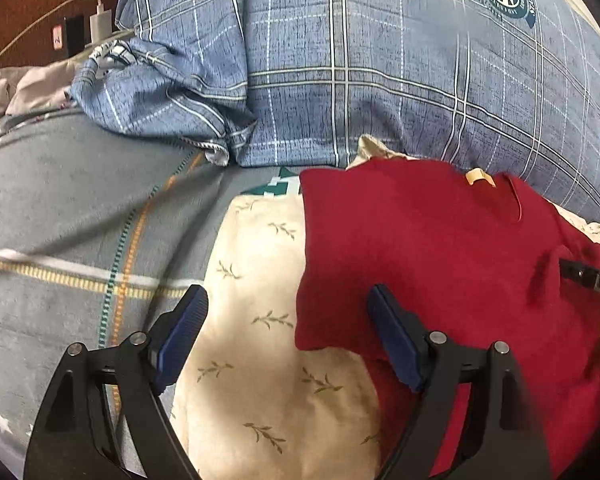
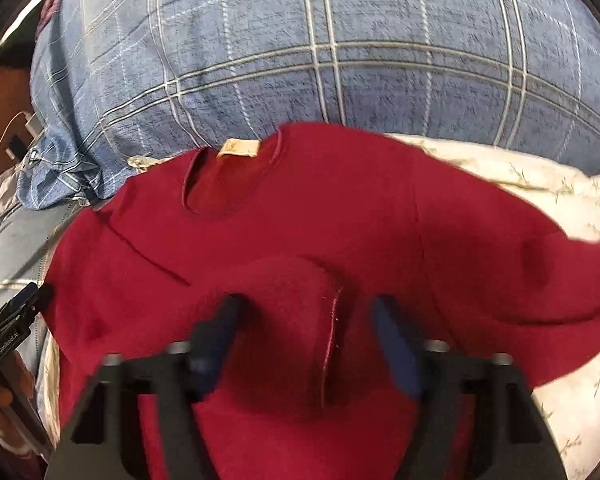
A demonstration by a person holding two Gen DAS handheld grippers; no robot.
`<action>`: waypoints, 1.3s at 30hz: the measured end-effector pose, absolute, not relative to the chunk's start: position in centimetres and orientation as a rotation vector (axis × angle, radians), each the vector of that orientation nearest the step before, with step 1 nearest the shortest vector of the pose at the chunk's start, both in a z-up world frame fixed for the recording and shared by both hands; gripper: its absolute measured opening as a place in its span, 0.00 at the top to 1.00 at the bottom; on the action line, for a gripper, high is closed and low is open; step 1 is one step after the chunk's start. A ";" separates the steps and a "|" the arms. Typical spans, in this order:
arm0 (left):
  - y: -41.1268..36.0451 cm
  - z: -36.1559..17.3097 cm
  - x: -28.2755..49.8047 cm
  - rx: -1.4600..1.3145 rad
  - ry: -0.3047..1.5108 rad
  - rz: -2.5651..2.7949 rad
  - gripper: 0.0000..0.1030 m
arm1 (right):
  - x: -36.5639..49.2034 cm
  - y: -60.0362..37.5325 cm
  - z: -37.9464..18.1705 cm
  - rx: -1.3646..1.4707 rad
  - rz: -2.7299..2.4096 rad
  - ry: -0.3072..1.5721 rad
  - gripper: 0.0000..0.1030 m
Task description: Fold small clothes
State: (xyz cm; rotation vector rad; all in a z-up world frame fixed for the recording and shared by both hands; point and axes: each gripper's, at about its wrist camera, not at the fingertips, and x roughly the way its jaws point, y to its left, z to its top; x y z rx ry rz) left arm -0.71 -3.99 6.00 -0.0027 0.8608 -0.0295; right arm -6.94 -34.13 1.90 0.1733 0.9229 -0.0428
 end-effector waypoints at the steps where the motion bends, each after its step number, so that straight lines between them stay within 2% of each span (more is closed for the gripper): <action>1: -3.8 6.0 -0.9 -0.010 0.861 -0.028 0.20 | -7.1 -33.7 2.1 0.149 -0.027 0.925 0.89; 2: -3.6 5.9 -1.0 -0.023 0.863 -0.026 0.20 | -7.1 -33.4 2.3 0.133 -0.028 0.925 0.93; 4: -3.0 5.6 -1.0 -0.042 0.872 -0.023 0.20 | -7.6 -32.9 3.3 0.093 -0.029 0.901 0.95; 14: -2.1 7.0 -1.7 -0.094 0.834 0.007 0.20 | -8.6 -34.7 10.7 0.043 -0.153 0.707 0.96; 17: -2.1 6.4 -1.4 -0.088 0.853 0.012 0.20 | -8.0 -35.9 10.5 0.010 -0.253 0.702 0.96; 20: -2.4 5.7 -1.2 -0.087 0.881 0.014 0.20 | -6.4 -37.2 7.9 0.015 -0.302 0.764 0.95; 22: -2.5 5.6 -1.3 -0.098 0.884 0.003 0.20 | -5.4 -38.2 5.7 0.032 -0.323 0.833 0.91; 24: -2.6 6.0 -1.5 -0.101 0.867 -0.006 0.20 | -5.8 -38.7 5.2 0.049 -0.371 0.849 0.82; 26: -2.7 6.4 -1.3 -0.103 0.851 -0.012 0.20 | -6.9 -38.5 6.2 0.095 -0.352 0.796 0.60; 28: -2.9 6.7 -0.9 -0.117 0.838 -0.015 0.20 | -7.5 -36.9 7.3 0.107 -0.292 0.756 0.55; 32: -3.7 6.3 -0.1 -0.140 0.863 -0.020 0.20 | -6.5 -29.5 7.9 0.047 -0.015 0.767 0.56; 39: -3.8 4.2 -0.1 -0.097 0.911 -0.016 0.20 | -1.1 -17.4 3.2 -0.101 0.214 0.856 0.70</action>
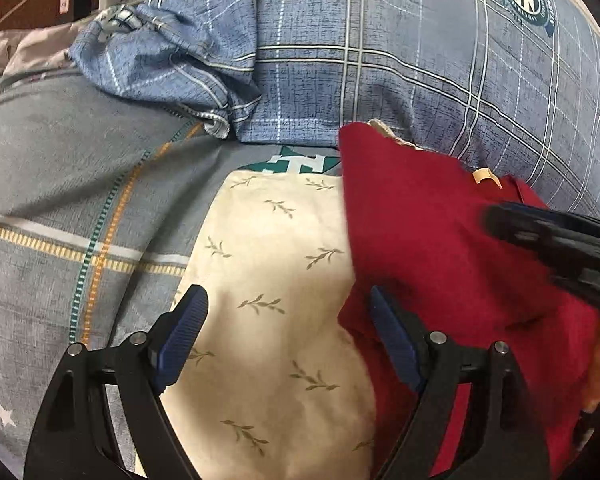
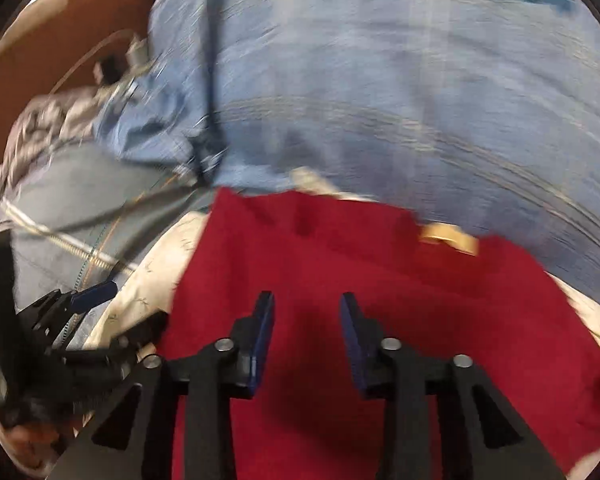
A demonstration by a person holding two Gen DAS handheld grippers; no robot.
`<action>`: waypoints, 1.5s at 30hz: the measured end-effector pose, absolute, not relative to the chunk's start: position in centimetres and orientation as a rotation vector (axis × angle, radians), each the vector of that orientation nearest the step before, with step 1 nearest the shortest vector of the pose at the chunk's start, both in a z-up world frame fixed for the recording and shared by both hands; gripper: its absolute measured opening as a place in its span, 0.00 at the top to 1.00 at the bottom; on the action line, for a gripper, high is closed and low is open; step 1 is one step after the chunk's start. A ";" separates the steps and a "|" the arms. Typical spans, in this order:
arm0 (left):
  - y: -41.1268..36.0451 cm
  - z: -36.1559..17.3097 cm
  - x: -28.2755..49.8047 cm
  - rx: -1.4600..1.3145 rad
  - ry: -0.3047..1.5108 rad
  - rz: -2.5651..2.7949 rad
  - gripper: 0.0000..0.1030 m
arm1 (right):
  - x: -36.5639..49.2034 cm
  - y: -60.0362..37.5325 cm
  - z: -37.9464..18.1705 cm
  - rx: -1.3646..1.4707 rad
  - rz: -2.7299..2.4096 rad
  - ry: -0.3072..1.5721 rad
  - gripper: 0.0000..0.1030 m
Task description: Fold small clothes
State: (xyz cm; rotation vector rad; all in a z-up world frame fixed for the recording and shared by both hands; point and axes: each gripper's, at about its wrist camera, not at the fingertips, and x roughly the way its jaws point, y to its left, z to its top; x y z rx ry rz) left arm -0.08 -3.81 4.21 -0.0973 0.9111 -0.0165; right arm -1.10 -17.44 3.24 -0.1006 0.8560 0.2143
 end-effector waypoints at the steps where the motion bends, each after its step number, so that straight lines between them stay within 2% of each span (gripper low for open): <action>1: -3.5 4.2 -0.1 -0.108 0.910 -0.023 0.20 | 0.2 -16.2 2.5 -0.099 0.240 0.870 0.70; 6: -1.8 3.8 0.1 -0.160 0.912 -0.007 0.20 | 4.3 -12.9 -0.6 -0.128 0.232 0.934 0.67; 10: -0.8 3.9 0.1 -0.173 0.913 0.001 0.20 | 5.3 -12.5 -0.4 -0.145 0.206 0.909 0.67; 16: -0.5 4.4 -0.3 -0.165 0.895 0.014 0.20 | -0.2 -14.5 2.3 -0.087 0.247 0.871 0.67; 20: -0.9 4.9 -0.6 -0.173 0.894 0.025 0.20 | -2.5 -15.1 -0.1 -0.098 0.187 0.940 0.66; 24: -1.7 6.9 -2.0 -0.159 0.879 0.044 0.20 | -3.5 -14.5 0.3 -0.105 0.168 0.897 0.65; 26: -2.2 8.1 -3.1 -0.166 0.864 0.054 0.20 | -4.3 -14.8 1.3 -0.062 0.193 0.877 0.51; 28: -2.7 8.7 -3.7 -0.153 0.865 0.061 0.20 | -5.0 -15.5 1.9 -0.049 0.167 0.865 0.47; 35: -5.4 9.7 -4.7 -0.082 0.871 0.000 0.20 | -7.7 -20.7 3.4 0.016 0.075 0.846 0.47; 45: -8.2 8.4 -0.5 -0.017 0.879 -0.083 0.20 | -10.3 -28.0 4.2 0.086 -0.069 0.855 0.45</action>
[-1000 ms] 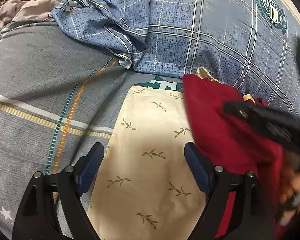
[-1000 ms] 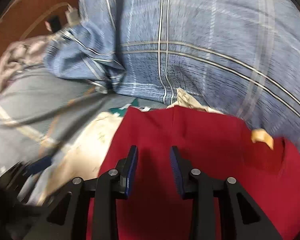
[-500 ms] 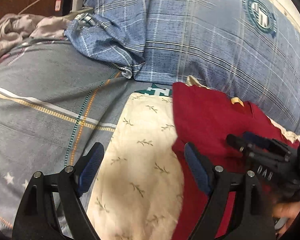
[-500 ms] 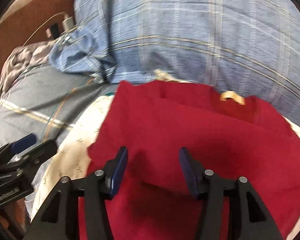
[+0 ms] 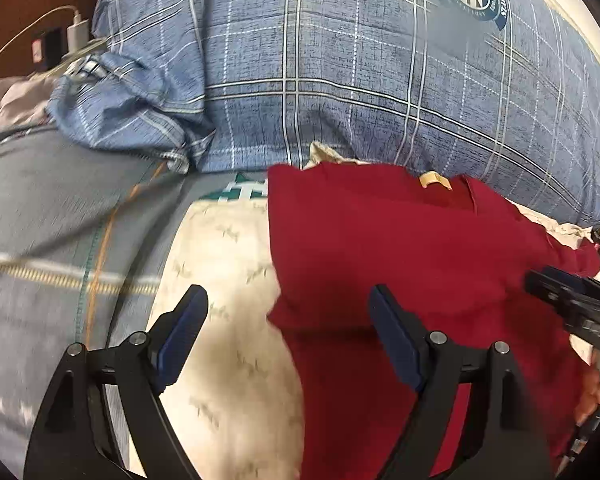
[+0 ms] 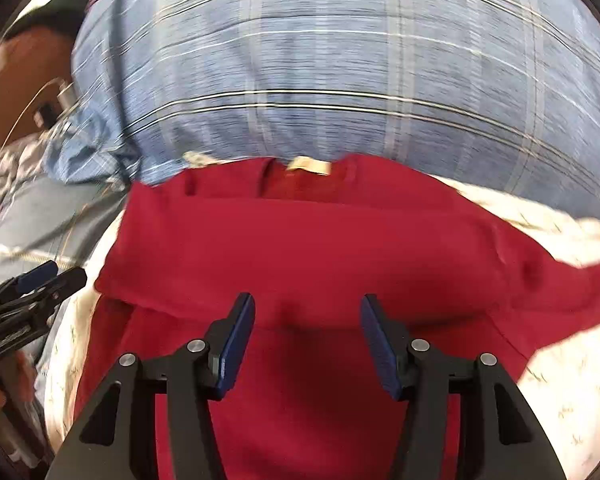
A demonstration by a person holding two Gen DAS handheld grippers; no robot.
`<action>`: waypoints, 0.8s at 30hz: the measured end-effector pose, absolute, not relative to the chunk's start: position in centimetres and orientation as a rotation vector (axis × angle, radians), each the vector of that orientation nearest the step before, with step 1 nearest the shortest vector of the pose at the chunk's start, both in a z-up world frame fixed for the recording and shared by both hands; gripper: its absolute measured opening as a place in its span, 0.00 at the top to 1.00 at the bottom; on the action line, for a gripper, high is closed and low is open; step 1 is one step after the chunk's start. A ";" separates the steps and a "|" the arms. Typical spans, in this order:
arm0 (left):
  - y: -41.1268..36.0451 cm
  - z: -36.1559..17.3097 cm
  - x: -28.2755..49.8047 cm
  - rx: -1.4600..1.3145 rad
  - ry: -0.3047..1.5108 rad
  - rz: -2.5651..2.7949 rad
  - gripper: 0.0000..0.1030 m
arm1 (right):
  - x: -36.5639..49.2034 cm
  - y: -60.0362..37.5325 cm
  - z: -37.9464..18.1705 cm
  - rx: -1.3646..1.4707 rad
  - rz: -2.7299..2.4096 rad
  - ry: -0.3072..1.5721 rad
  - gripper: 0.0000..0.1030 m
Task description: Fold small clothes
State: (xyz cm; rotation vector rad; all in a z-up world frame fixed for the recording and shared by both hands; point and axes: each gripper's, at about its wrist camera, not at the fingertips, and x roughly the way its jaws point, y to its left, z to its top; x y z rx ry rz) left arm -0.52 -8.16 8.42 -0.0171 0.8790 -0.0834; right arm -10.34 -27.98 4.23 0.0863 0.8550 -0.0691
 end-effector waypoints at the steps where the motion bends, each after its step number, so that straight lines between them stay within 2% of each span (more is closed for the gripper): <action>1: -8.2 8.1 0.0 -0.018 0.878 -0.081 0.20 | -10.4 -28.5 4.3 0.099 -0.078 0.856 0.43; 14: -9.7 3.9 3.5 -0.002 0.937 -0.078 0.20 | -7.7 -33.1 3.1 0.113 -0.189 0.867 0.42; 18: -9.9 4.0 3.7 0.004 0.931 -0.076 0.19 | -6.7 -34.2 1.2 0.130 -0.199 0.916 0.42; 24: -10.1 4.2 3.8 0.012 0.924 -0.072 0.19 | -7.9 -33.7 2.8 0.142 -0.181 0.880 0.41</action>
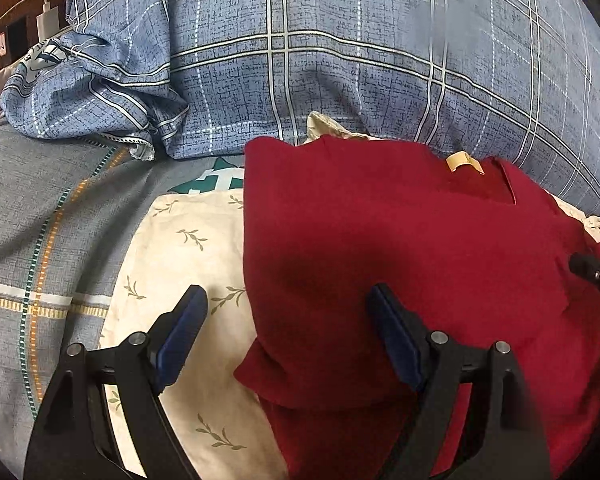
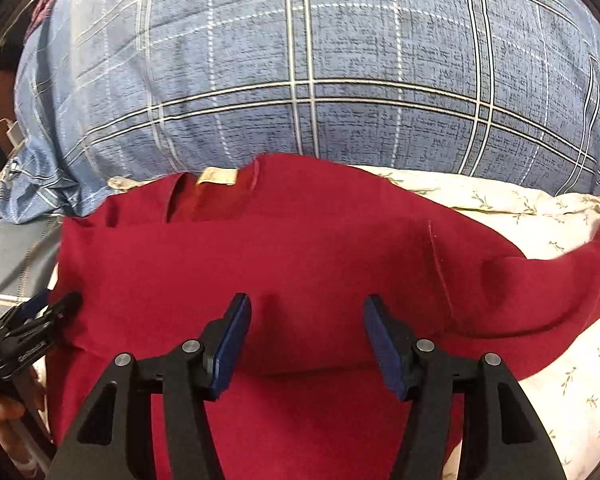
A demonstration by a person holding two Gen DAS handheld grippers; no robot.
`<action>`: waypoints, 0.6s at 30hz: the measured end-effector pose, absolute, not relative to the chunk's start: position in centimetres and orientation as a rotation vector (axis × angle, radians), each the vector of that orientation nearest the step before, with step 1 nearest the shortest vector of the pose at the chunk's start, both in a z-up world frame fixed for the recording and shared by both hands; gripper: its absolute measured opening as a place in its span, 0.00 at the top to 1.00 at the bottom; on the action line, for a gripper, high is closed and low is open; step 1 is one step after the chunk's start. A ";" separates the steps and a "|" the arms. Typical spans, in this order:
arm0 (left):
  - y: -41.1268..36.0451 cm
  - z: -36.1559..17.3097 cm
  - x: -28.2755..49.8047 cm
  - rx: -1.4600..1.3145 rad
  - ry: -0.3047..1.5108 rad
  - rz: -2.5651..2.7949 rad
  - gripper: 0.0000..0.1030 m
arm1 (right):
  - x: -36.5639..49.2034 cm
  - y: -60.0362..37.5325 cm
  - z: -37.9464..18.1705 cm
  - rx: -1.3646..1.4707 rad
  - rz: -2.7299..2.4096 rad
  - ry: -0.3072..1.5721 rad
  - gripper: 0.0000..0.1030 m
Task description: Fold small clothes
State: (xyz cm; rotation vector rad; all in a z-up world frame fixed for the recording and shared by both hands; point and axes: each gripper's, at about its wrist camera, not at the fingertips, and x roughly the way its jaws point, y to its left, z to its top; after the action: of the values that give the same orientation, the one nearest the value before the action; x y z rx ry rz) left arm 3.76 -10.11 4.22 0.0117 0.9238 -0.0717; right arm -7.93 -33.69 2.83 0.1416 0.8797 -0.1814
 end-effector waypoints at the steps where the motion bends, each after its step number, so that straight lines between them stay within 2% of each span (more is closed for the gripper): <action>1: -10.1 4.2 3.7 0.015 0.922 -0.071 0.19 | -7.9 -33.5 2.5 0.134 -0.177 0.895 0.41; 4: -10.1 4.1 3.5 0.025 0.917 -0.075 0.19 | -7.4 -33.2 1.1 0.094 -0.184 0.923 0.40; 18: -10.7 4.8 2.4 0.040 0.898 -0.117 0.19 | -8.7 -33.7 2.2 0.140 -0.208 0.891 0.40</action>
State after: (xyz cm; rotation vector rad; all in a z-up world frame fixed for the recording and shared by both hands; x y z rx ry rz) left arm 2.40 -10.68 4.76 0.0395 0.8983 -0.1171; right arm -8.68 -33.74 2.23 0.1402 0.8908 -0.2082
